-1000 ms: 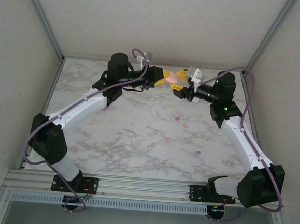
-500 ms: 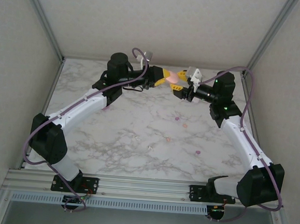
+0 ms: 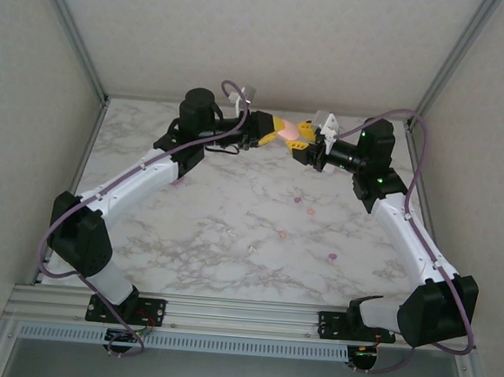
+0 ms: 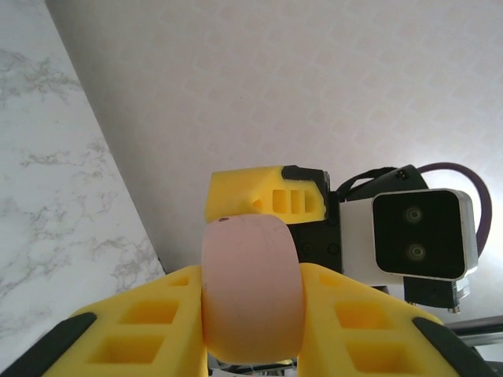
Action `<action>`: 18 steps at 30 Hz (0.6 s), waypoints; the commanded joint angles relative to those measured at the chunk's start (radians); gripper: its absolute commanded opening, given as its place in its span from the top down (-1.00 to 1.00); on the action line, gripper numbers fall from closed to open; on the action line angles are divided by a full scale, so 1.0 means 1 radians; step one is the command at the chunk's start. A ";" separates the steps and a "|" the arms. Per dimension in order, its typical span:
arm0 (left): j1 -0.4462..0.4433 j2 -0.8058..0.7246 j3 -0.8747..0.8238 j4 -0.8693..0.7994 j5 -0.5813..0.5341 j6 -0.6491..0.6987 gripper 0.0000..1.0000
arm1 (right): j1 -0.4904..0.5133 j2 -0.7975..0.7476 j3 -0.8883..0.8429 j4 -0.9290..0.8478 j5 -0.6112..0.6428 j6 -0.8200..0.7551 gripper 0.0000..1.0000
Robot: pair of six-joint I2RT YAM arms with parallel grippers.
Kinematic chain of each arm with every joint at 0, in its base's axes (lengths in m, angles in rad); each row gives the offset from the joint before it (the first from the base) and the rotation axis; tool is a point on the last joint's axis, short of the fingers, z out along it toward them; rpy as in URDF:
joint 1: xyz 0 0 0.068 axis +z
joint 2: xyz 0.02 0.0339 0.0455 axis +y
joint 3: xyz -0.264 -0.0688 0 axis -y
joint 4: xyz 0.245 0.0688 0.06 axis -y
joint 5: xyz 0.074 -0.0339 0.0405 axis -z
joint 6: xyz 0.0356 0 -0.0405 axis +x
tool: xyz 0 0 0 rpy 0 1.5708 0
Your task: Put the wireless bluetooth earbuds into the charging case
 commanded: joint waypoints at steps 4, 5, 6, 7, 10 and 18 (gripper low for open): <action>0.004 -0.025 0.035 -0.077 0.001 0.077 0.65 | 0.006 -0.009 0.036 -0.003 -0.046 0.026 0.16; 0.004 -0.021 0.035 -0.078 0.004 0.070 0.70 | 0.011 -0.009 0.036 -0.005 -0.039 0.011 0.08; 0.004 -0.019 0.037 -0.080 0.005 0.066 0.73 | 0.015 -0.009 0.036 -0.005 -0.029 -0.002 0.06; 0.004 -0.015 0.038 -0.076 0.009 0.062 0.75 | 0.020 -0.009 0.036 -0.005 -0.015 -0.016 0.03; 0.003 -0.018 0.033 -0.059 0.013 0.054 0.78 | 0.025 -0.004 0.032 0.008 0.008 -0.027 0.01; 0.003 -0.023 0.031 -0.056 0.012 0.058 0.61 | 0.030 0.005 0.034 0.006 0.007 -0.015 0.27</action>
